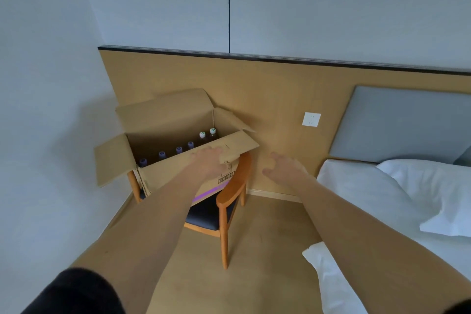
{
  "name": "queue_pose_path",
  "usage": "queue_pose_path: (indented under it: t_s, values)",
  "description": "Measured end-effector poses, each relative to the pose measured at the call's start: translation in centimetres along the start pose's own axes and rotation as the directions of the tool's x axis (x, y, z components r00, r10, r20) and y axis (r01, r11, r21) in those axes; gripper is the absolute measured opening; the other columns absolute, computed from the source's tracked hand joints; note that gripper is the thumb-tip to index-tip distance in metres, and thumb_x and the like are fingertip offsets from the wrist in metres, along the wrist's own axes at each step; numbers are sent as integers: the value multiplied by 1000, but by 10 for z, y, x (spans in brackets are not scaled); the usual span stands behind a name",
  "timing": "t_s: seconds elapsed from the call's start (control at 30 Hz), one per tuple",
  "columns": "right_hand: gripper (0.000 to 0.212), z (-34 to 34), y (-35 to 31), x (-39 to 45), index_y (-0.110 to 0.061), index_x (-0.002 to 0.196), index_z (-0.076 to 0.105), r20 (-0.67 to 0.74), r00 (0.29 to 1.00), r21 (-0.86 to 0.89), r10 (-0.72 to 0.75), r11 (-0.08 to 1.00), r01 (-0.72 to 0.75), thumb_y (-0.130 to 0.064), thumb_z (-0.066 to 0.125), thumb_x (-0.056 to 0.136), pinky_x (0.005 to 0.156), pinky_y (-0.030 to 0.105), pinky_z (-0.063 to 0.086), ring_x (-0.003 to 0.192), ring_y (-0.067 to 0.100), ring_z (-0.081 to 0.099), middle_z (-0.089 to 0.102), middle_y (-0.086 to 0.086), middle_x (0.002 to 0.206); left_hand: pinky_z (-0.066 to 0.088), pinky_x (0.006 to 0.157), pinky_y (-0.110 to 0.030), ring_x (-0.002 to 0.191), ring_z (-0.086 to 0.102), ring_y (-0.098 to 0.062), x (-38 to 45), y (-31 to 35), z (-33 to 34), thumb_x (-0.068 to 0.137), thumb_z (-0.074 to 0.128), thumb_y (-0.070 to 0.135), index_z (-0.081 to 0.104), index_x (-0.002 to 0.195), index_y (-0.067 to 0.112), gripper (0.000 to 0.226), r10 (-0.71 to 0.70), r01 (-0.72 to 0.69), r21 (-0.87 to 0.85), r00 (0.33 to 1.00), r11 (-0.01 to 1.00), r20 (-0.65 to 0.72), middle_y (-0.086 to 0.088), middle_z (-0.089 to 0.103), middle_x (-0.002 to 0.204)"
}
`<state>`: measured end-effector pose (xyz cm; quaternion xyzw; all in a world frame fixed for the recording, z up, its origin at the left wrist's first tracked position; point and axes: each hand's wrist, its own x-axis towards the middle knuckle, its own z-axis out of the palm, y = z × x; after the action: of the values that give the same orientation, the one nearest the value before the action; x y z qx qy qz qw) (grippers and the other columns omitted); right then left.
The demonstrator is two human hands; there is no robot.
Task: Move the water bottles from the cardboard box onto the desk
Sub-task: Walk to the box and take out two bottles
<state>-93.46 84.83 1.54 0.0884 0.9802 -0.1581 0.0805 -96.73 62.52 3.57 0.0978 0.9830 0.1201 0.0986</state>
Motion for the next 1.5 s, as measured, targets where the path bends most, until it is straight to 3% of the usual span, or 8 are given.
queue_pose_path:
  t_s: [0.13,0.2,0.33,0.5,0.77,1.1,1.37,1.5]
  values:
    - [58,0,-10,49,-30,147,40,10,996,30,-90,996,90,-54,50,95,86,40,43,124,30,53,57,7,134,43,94,-38,120,57,-27,40,-5,-7,100,54,41,46,145,24,49,-44,49,117,998,992,-46,-7,55,134]
    - [59,-2,-20,74,-26,148,39,37,993,22,-111,994,110,-53,50,96,86,39,45,122,30,54,57,8,133,45,96,-41,119,56,-27,61,-16,-5,100,52,43,45,144,26,48,-49,54,117,998,992,-46,-6,55,131]
    - [62,-9,-38,123,-31,152,36,70,987,57,-145,988,142,-47,54,95,101,44,49,125,28,54,53,5,141,44,104,-47,127,52,-30,109,-43,-6,99,53,42,37,152,28,57,-97,99,52,994,994,-47,-7,50,142]
    - [63,-21,-71,203,-27,152,38,73,976,49,-206,978,202,-47,57,95,101,44,49,126,29,53,52,7,143,43,104,-45,130,51,-32,191,-78,-20,98,54,47,38,152,29,59,-137,134,-31,986,990,-94,-8,50,145]
    - [66,-28,-121,323,-30,155,32,112,948,-13,-298,953,301,-53,55,97,104,41,41,134,29,47,48,8,149,41,104,-47,132,49,-35,297,-143,-32,100,49,50,32,155,28,62,-203,199,-73,977,977,-59,-10,47,148]
    - [65,12,-159,403,-27,154,37,251,898,-27,-361,925,379,-51,58,97,112,39,36,139,28,43,44,5,155,41,108,-48,136,46,-34,334,-208,-6,100,53,49,34,155,29,62,-336,334,-143,942,932,12,-9,45,153]
    - [67,76,-201,464,-25,154,37,439,782,10,-442,873,488,-50,60,97,107,35,39,139,27,44,44,3,155,43,107,-50,130,50,-34,330,-262,16,97,60,45,42,149,24,59,-486,488,-219,871,845,64,-10,51,145]
    - [69,109,-210,490,-26,155,35,547,721,15,-425,866,499,-50,61,95,110,35,38,139,25,44,43,0,157,49,101,-42,123,56,-33,319,-285,35,95,66,40,50,143,19,55,-574,591,-202,807,781,141,-12,58,136]
